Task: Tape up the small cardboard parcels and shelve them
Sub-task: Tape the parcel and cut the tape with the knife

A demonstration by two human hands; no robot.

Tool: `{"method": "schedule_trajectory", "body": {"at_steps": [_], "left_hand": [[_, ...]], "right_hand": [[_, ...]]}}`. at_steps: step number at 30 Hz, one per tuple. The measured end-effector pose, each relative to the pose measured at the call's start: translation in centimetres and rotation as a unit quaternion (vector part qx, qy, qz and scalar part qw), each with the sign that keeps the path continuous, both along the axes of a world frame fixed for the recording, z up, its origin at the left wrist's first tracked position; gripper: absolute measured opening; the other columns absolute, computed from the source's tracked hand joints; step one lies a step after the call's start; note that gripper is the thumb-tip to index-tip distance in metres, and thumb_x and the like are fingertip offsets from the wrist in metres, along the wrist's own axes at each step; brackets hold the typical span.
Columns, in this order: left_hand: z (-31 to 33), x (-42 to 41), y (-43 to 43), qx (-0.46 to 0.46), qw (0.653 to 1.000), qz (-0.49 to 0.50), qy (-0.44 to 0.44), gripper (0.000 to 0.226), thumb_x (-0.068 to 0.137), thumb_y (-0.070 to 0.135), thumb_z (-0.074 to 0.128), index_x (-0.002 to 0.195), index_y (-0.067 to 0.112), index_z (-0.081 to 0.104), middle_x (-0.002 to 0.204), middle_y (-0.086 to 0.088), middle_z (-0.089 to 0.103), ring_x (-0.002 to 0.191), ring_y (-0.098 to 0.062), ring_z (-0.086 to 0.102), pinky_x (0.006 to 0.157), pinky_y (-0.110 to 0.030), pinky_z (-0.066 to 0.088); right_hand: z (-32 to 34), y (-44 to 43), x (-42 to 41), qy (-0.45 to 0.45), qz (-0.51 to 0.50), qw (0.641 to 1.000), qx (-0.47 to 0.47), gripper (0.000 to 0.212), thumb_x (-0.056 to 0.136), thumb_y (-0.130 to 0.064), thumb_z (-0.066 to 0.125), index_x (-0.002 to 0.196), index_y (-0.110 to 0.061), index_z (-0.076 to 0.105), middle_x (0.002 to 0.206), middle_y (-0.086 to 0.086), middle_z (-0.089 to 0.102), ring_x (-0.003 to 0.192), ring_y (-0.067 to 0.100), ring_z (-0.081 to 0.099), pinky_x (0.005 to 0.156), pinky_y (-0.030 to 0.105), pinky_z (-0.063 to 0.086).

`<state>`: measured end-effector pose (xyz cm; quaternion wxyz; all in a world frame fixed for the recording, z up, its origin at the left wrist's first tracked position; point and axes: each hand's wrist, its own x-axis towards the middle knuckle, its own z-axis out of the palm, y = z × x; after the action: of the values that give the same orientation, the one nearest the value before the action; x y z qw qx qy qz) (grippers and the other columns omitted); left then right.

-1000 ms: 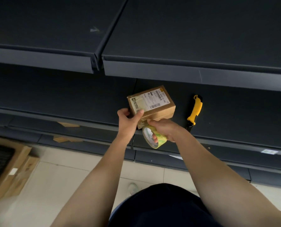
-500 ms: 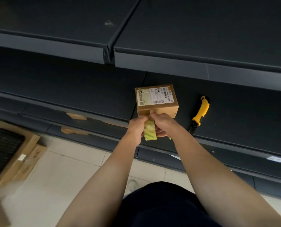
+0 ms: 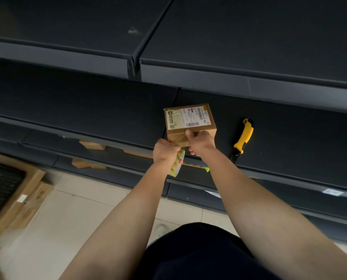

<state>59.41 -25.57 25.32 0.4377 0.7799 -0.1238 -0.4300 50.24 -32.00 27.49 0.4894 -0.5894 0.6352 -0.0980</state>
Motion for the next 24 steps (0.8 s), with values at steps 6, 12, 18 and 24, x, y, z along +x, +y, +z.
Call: {"method": "schedule_trajectory", "body": {"at_steps": [6,12,18,24], "left_hand": [[0.6,-0.1,0.4,-0.016,0.996,0.027,0.080,0.017,0.081,0.000,0.069,0.085,0.006,0.054,0.074,-0.017,0.066,0.044,-0.024,0.065,0.050,-0.040,0.058],[0.9,-0.6,0.9,-0.056,0.986,0.050,0.152,0.010,0.084,-0.002,0.065,0.087,0.004,0.058,0.078,-0.018,0.066,0.049,-0.024,0.066,0.042,-0.032,0.053],[0.4,-1.3,1.1,-0.051,0.986,0.037,0.154,0.005,0.088,0.007,0.064,0.091,0.006,0.061,0.083,-0.014,0.068,0.054,-0.019,0.068,0.045,-0.029,0.052],[-0.3,-1.9,0.5,-0.034,0.992,0.043,0.112,0.013,0.083,0.011,0.069,0.092,0.005,0.063,0.094,-0.017,0.069,0.080,-0.028,0.067,0.079,-0.040,0.056]], "right_hand": [[-0.1,0.2,0.2,0.006,-0.007,1.000,0.008,0.043,0.097,-0.047,0.043,0.097,-0.007,0.058,0.093,0.013,0.067,0.073,0.023,0.065,0.076,0.038,0.058],[-0.3,0.1,0.2,0.014,-0.011,1.000,0.011,0.048,0.096,-0.049,0.041,0.101,-0.004,0.059,0.094,0.014,0.068,0.065,0.021,0.062,0.067,0.034,0.056],[-0.7,0.0,-0.1,0.012,-0.017,0.999,0.028,0.056,0.094,-0.055,0.041,0.111,-0.004,0.059,0.101,0.014,0.068,0.083,0.025,0.067,0.081,0.039,0.057],[-1.7,0.3,-2.0,-0.024,-0.014,0.999,0.023,0.060,0.090,-0.058,0.048,0.114,-0.005,0.060,0.101,0.012,0.068,0.091,0.026,0.066,0.085,0.040,0.054]]}}
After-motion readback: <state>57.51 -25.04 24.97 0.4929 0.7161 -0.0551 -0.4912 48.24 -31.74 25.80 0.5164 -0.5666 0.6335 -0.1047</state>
